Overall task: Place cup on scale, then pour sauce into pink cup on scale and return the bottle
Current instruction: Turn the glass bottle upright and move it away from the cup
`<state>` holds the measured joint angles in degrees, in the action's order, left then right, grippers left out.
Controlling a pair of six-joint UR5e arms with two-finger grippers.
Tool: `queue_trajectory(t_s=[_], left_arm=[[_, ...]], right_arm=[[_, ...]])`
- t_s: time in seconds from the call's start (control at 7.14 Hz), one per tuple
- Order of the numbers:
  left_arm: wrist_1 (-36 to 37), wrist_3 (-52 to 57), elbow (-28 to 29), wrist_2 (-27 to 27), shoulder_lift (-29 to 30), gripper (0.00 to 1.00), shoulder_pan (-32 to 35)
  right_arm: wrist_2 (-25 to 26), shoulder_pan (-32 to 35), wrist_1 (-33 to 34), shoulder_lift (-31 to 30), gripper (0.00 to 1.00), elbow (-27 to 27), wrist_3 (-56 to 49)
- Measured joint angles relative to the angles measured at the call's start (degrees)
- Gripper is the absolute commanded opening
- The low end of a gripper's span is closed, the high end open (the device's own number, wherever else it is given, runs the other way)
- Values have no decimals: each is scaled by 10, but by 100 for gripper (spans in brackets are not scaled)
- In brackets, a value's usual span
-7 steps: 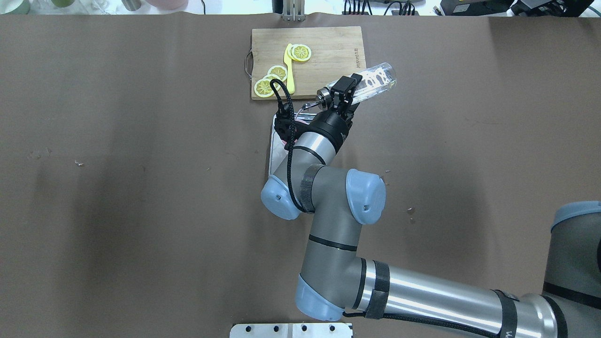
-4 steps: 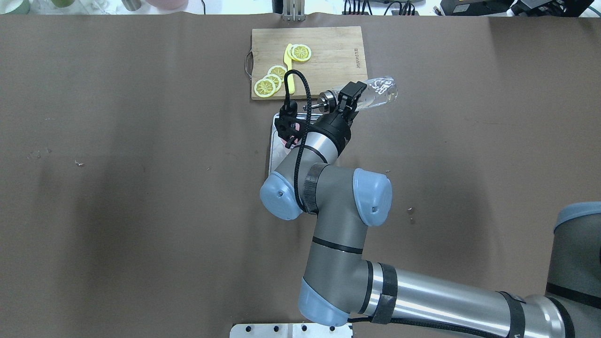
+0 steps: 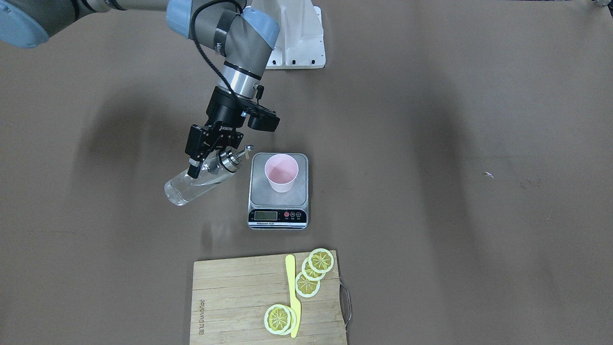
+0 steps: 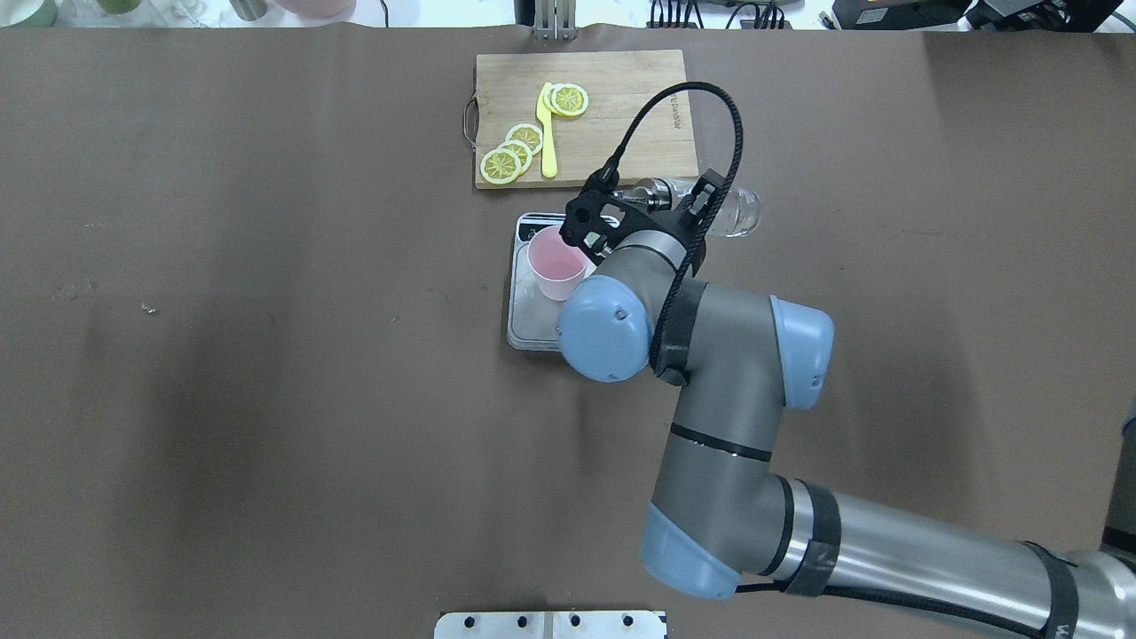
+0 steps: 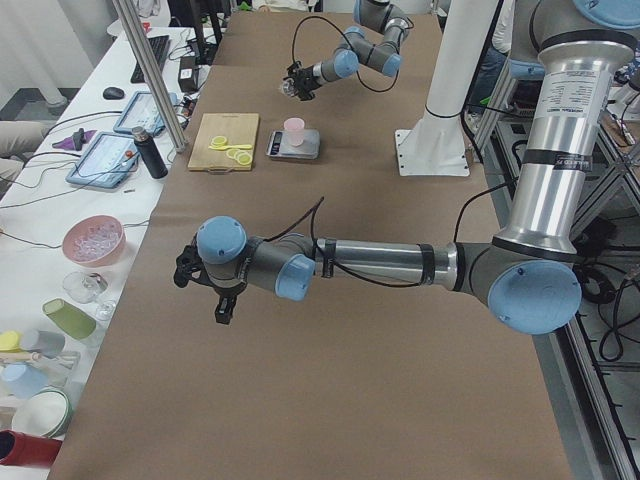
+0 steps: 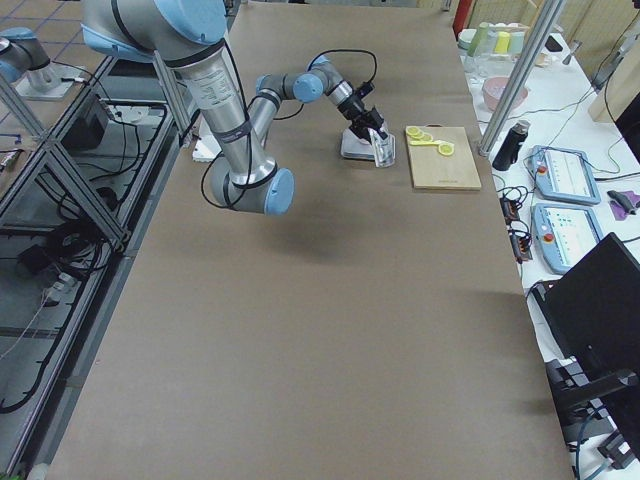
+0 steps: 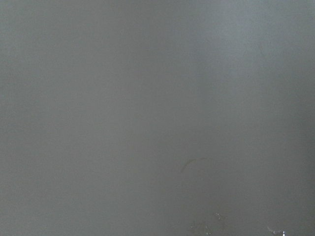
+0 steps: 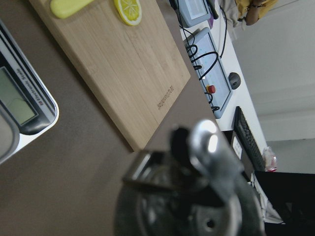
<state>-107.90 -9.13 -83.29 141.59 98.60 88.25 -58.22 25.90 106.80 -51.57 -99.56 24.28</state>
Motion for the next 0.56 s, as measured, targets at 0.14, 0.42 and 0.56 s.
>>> queue_trajectory(t_s=[0.14,0.42,0.56], left_arm=[[-9,1,0,0,0,97,5],[-24,2,-3,0,0,97,12],[-26,2,-8,0,0,97,13]], right_arm=[[-69,33,-57,-30,0,-2,2],[-189,104,-103,-66,0,-24,3],[-241,138,-112,-81,0,-47,9]])
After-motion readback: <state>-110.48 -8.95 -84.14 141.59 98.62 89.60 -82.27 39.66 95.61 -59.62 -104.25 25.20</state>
